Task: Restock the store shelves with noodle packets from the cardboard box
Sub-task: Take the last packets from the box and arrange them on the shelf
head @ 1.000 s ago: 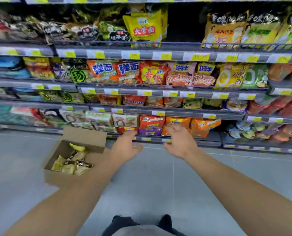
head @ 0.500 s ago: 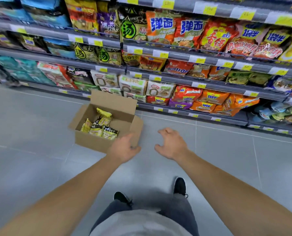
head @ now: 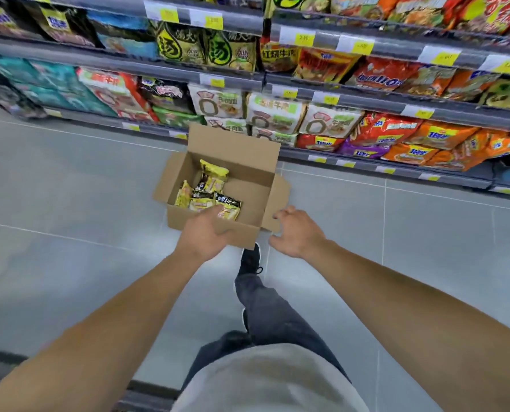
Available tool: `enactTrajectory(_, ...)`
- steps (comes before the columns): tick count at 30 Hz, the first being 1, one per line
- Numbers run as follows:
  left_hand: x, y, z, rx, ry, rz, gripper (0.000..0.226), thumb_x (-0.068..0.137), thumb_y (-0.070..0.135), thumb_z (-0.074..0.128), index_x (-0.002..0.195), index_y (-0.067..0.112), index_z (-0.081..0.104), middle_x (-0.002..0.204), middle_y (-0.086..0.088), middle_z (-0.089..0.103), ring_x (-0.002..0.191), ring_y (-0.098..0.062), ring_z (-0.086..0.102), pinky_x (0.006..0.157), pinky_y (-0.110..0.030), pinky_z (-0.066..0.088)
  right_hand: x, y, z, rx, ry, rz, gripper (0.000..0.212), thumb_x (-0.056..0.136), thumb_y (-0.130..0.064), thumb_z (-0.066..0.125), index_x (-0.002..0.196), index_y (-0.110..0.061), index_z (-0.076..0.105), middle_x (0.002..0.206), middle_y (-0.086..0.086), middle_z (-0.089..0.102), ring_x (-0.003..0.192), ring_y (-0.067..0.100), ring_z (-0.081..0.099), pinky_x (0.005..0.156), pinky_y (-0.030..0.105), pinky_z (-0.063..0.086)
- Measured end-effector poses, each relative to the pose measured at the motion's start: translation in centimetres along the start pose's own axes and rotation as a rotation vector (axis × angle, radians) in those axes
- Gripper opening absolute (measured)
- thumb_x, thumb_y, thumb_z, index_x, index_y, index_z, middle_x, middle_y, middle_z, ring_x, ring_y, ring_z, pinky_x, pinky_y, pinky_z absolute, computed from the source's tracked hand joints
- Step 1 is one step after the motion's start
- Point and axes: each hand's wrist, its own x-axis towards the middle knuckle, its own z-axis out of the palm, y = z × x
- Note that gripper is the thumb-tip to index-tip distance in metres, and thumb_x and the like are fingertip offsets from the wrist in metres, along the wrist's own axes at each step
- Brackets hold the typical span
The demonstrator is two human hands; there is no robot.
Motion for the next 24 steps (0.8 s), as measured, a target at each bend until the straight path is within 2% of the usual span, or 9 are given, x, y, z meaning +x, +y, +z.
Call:
enactTrajectory(9, 11.2, -4.8, -5.4, -0.036, -0.066, -0.105, 0.064, 0.086, 0.036, 0.064, 0.145, 0.025, 0.042, 0.142, -0.002, 0.052, 0.123, -0.022, 0.053, 0.094, -0.022, 0.039, 12.7, -4.6, -0.9, 0.043, -0.100, 0.042, 0.061, 0.084, -0.037, 0.058, 0.139, -0.016, 0.044, 0.134, 0.007, 0.048, 0.125, 0.029, 0.043, 0.100, 0.040, 0.045)
enactTrajectory(12, 14.0, -6.5, -6.5, -0.052, -0.090, -0.137, 0.062, 0.087, 0.036, 0.064, 0.144, 0.025, 0.043, 0.133, -0.005, 0.059, 0.113, -0.021, 0.059, 0.085, -0.020, 0.038, 15.7, -5.3, -0.8, 0.060, -0.131, 0.053, 0.060, 0.084, -0.038, 0.057, 0.138, -0.015, 0.045, 0.129, 0.007, 0.050, 0.123, 0.029, 0.045, 0.098, 0.041, 0.046)
enactTrajectory(15, 17.4, -8.7, -6.8, -0.050, -0.118, -0.164, 0.060, 0.087, 0.035, 0.064, 0.143, 0.027, 0.045, 0.120, -0.010, 0.066, 0.099, -0.021, 0.061, 0.085, -0.023, 0.042, 19.1, -6.3, 0.3, 0.093, -0.162, 0.067, 0.057, 0.085, -0.037, 0.057, 0.137, -0.016, 0.045, 0.131, 0.006, 0.049, 0.123, 0.028, 0.046, 0.098, 0.041, 0.046)
enactTrajectory(17, 20.5, -10.4, -6.5, -0.070, -0.138, -0.190, 0.059, 0.087, 0.034, 0.065, 0.143, 0.026, 0.045, 0.119, -0.010, 0.065, 0.103, -0.023, 0.061, 0.086, -0.025, 0.044, 22.2, -6.9, 1.5, 0.113, -0.161, 0.072, 0.055, 0.087, -0.036, 0.058, 0.137, -0.016, 0.046, 0.131, 0.005, 0.049, 0.121, 0.027, 0.048, 0.097, 0.039, 0.046)
enactTrajectory(20, 24.6, -13.7, -4.7, -0.069, -0.171, -0.193, 0.061, 0.087, 0.034, 0.065, 0.143, 0.026, 0.045, 0.130, -0.007, 0.060, 0.111, -0.022, 0.059, 0.090, -0.028, 0.044, 26.7, -7.7, 4.1, 0.145, -0.183, 0.103, 0.054, 0.084, -0.036, 0.059, 0.133, -0.015, 0.050, 0.126, 0.006, 0.050, 0.116, 0.027, 0.052, 0.092, 0.038, 0.049)
enactTrajectory(24, 30.0, -19.4, -1.5, -0.088, -0.248, -0.212, 0.060, 0.086, 0.033, 0.066, 0.142, 0.027, 0.046, 0.133, -0.003, 0.058, 0.083, -0.007, 0.053, 0.081, -0.022, 0.041, 33.0, -9.2, 9.6, 0.223, -0.251, 0.207, 0.051, 0.080, -0.035, 0.060, 0.127, -0.016, 0.053, 0.119, 0.004, 0.050, 0.110, 0.025, 0.053, 0.090, 0.038, 0.050)
